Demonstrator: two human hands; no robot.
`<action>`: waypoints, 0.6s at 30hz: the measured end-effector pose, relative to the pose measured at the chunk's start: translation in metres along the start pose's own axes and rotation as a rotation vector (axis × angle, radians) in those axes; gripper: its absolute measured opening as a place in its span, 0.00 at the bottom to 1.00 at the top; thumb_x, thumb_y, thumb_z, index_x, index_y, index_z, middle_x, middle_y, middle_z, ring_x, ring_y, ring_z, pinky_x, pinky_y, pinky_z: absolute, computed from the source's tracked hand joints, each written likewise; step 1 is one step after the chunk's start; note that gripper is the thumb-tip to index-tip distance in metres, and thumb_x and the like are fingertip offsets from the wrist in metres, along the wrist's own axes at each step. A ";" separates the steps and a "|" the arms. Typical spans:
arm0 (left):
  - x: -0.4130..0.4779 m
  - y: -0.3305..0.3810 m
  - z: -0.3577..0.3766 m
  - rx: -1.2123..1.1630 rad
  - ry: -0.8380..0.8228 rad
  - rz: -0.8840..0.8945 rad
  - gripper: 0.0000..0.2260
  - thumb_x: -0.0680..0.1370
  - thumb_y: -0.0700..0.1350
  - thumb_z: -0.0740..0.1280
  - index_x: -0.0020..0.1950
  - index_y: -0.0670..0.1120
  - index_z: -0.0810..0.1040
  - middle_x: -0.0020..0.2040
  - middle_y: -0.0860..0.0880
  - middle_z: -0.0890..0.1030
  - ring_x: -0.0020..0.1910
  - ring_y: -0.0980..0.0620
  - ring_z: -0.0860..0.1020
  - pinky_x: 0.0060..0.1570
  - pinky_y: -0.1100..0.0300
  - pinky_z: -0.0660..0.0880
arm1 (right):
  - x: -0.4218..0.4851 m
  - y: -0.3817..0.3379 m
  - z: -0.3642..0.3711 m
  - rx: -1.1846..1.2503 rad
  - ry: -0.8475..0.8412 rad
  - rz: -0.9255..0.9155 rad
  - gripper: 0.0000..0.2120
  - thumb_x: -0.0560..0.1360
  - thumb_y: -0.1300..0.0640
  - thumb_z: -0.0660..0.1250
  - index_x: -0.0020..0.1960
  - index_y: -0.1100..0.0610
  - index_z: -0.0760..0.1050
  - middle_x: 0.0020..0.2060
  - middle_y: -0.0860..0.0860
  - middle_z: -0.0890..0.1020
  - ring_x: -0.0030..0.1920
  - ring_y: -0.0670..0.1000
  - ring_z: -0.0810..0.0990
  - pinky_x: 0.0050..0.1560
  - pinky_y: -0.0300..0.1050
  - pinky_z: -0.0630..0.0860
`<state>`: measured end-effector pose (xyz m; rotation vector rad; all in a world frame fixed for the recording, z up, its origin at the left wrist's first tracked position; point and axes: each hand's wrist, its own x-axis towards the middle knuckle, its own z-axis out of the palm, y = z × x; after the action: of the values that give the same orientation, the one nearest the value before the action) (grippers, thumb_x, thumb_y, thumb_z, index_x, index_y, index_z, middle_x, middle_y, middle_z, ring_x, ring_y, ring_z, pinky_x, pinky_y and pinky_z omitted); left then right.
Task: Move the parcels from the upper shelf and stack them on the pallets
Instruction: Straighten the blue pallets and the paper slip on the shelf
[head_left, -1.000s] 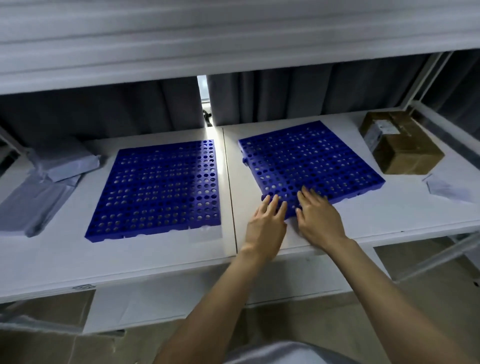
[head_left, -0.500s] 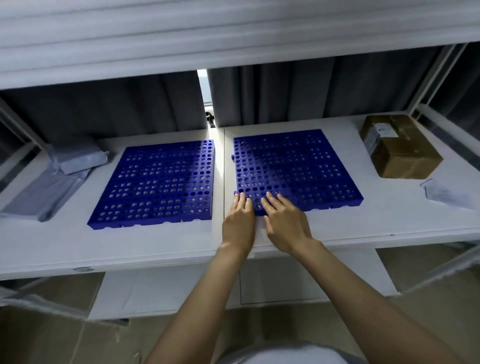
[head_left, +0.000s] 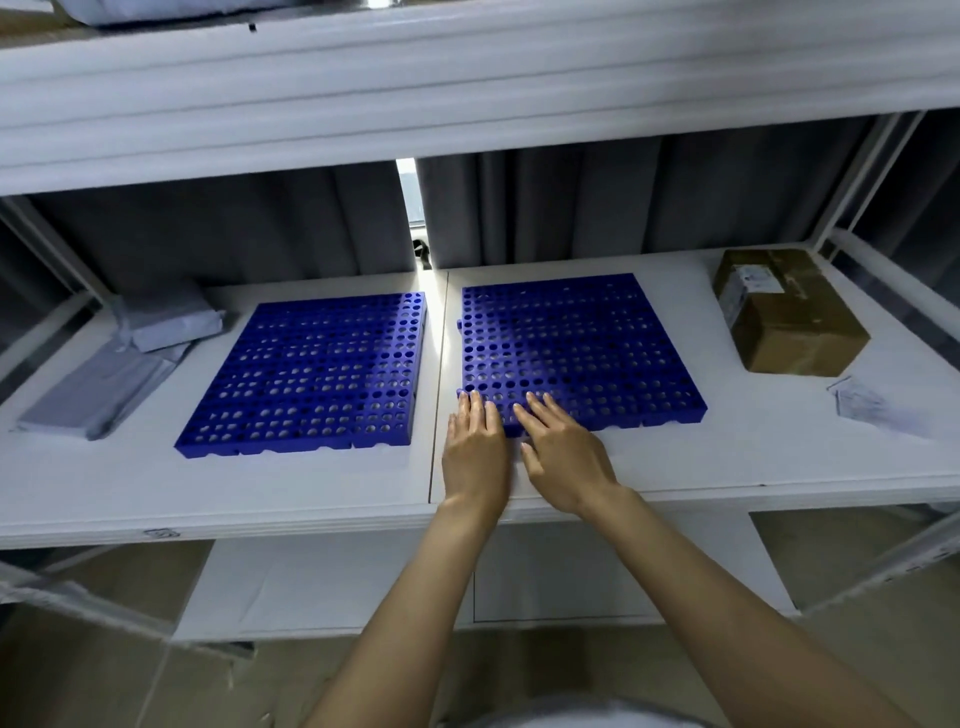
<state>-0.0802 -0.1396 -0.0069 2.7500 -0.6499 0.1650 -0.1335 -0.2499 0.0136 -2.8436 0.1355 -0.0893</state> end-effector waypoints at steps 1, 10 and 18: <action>-0.003 0.005 0.002 -0.010 0.025 0.054 0.25 0.80 0.37 0.59 0.77 0.39 0.56 0.77 0.39 0.57 0.78 0.43 0.53 0.75 0.54 0.50 | -0.002 0.004 -0.003 0.003 0.013 0.014 0.26 0.82 0.53 0.53 0.78 0.55 0.53 0.78 0.52 0.54 0.78 0.52 0.48 0.76 0.45 0.50; -0.010 0.017 0.012 0.079 -0.038 0.132 0.27 0.81 0.40 0.56 0.79 0.44 0.51 0.79 0.42 0.53 0.78 0.42 0.49 0.76 0.53 0.47 | -0.026 0.047 -0.004 -0.018 0.041 0.101 0.25 0.82 0.56 0.53 0.78 0.56 0.55 0.77 0.52 0.58 0.78 0.54 0.53 0.76 0.48 0.52; -0.011 0.046 0.000 0.147 -0.059 0.133 0.26 0.82 0.42 0.56 0.79 0.43 0.52 0.78 0.40 0.54 0.78 0.39 0.49 0.75 0.48 0.45 | -0.035 0.078 -0.011 0.093 0.203 0.099 0.24 0.80 0.59 0.59 0.75 0.57 0.62 0.75 0.52 0.64 0.77 0.54 0.57 0.76 0.53 0.55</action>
<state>-0.1109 -0.1745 0.0035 2.8612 -0.8703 0.1687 -0.1760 -0.3241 -0.0003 -2.7237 0.3067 -0.3535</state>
